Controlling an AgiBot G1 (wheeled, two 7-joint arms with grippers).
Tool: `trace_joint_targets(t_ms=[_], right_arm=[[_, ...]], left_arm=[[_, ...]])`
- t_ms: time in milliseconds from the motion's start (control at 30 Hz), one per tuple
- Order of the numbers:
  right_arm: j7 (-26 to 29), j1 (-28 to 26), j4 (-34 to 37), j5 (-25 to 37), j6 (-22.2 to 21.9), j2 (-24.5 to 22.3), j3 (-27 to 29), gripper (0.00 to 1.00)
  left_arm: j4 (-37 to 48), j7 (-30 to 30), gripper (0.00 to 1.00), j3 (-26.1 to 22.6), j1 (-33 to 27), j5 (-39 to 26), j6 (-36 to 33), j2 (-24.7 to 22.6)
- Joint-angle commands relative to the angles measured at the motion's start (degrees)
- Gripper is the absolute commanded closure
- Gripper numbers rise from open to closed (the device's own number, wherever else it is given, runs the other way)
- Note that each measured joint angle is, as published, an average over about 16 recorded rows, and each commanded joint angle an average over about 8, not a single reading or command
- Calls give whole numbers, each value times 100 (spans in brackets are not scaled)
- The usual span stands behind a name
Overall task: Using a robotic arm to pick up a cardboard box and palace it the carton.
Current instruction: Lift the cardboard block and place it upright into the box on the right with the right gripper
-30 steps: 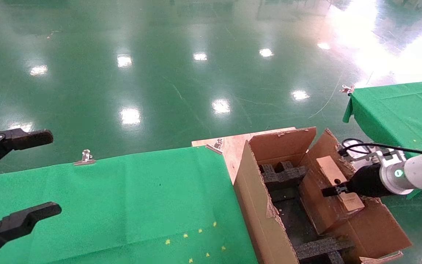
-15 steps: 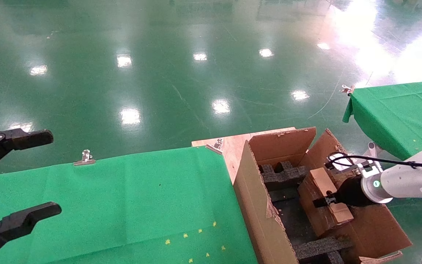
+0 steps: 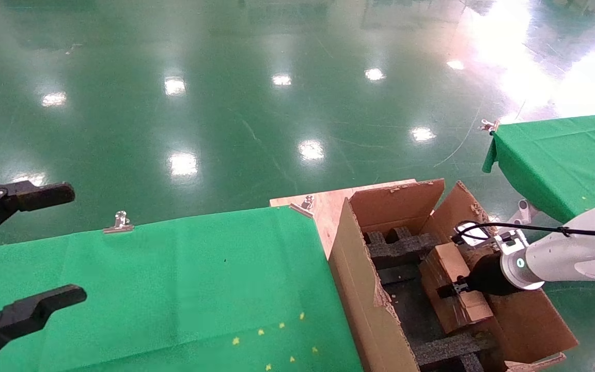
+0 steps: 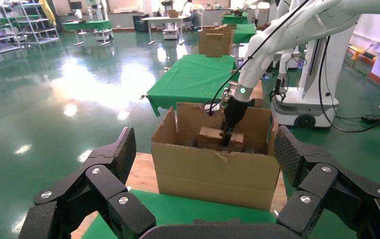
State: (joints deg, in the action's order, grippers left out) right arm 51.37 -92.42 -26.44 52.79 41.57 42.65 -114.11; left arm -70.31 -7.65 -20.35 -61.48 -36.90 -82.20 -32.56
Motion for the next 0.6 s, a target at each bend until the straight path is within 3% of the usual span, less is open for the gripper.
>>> trace_joint_targets(t_ms=[33,600], right_arm=[[-48,32,76,-32,29,31,24,0],[22,-35,-21,-2,-4,-31,1,0]], left_arm=[[0,0,0,0,1,0,1,0],[0,0,0,0,1,0,0,0]])
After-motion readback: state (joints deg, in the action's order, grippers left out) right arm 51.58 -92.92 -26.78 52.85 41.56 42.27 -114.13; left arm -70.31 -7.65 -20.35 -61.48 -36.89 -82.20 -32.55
